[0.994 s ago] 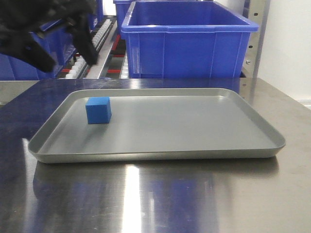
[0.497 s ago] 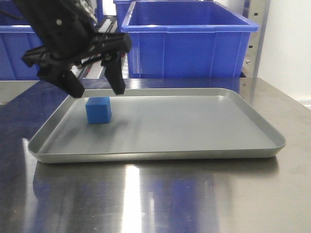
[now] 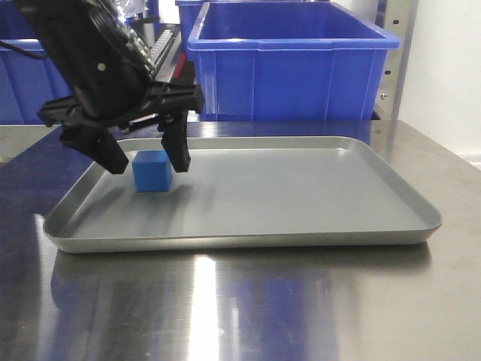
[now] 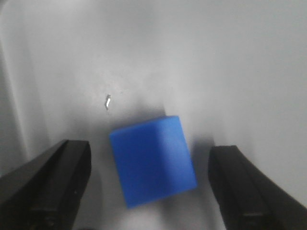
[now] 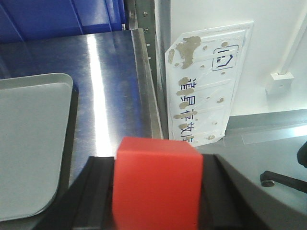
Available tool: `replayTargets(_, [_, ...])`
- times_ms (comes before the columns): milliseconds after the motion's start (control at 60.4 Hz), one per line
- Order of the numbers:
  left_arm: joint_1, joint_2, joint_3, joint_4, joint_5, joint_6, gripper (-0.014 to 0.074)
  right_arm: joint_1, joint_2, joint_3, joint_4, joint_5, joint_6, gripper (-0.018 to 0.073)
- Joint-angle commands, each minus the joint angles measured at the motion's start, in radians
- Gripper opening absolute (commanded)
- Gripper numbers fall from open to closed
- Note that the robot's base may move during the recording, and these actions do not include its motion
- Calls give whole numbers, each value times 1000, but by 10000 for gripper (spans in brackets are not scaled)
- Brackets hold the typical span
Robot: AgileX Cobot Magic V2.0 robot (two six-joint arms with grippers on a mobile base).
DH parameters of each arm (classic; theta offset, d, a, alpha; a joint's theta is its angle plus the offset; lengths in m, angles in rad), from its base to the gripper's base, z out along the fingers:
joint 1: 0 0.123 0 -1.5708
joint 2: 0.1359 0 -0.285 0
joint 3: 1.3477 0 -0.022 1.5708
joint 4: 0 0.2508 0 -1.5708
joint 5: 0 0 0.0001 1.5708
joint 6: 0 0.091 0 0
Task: Sort and place red and blue blocks on shelf
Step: 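Lower the open left gripper around the blue cube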
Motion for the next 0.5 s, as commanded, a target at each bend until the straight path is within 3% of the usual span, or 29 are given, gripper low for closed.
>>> replayTargets(0, [-6, -33, -34, -1, -52, -16, 556, -9, 1, -27, -5, -84, -3, 59])
replayTargets(481, [-6, 0, -38, -1, -83, -34, 538, -9, 1, -27, -5, -84, -3, 59])
